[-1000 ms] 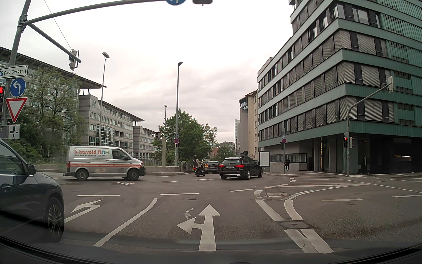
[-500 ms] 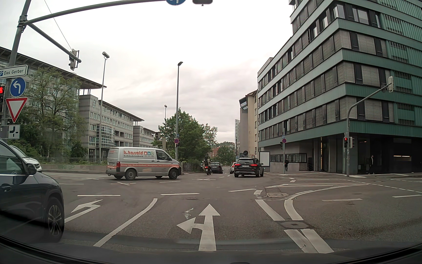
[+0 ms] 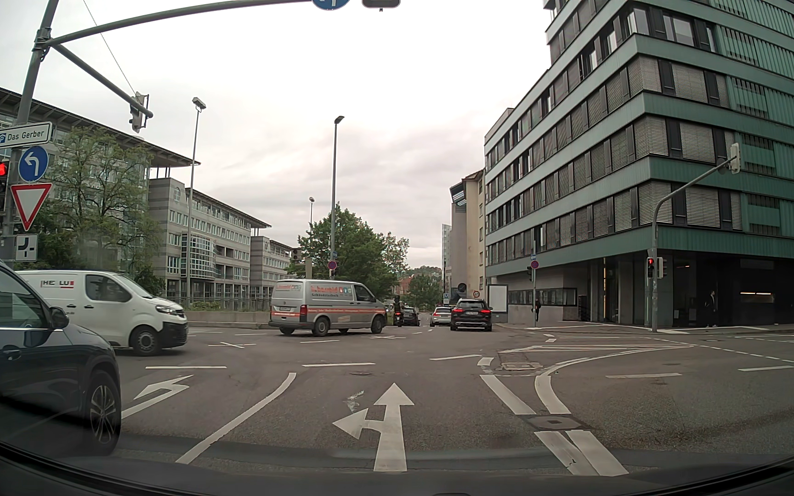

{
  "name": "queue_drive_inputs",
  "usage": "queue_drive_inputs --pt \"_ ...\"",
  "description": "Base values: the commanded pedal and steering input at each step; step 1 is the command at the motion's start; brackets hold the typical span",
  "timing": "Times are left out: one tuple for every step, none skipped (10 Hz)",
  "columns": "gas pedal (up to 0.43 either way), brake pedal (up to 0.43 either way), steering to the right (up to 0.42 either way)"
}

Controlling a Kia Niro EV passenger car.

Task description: Follow the waypoints while adhering to traffic rules and regulations

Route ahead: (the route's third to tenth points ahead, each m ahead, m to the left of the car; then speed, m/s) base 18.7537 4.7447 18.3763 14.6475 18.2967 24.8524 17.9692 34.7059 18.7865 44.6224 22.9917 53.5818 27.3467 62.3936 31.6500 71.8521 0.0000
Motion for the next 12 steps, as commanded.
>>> queue_drive_inputs --pt "0.0 0.238 -0.026" --pt "0.0 0.238 -0.025" --pt "0.0 0.238 -0.025" --pt "0.0 0.244 -0.025" --pt "0.0 0.238 -0.025" --pt "0.0 0.238 -0.025" --pt "0.0 0.244 -0.025" --pt "0.0 0.238 -0.025" --pt "0.0 0.244 -0.025" --pt "0.0 0.238 -0.025" --pt "0.0 0.238 -0.025" --pt "0.0 0.238 -0.028"
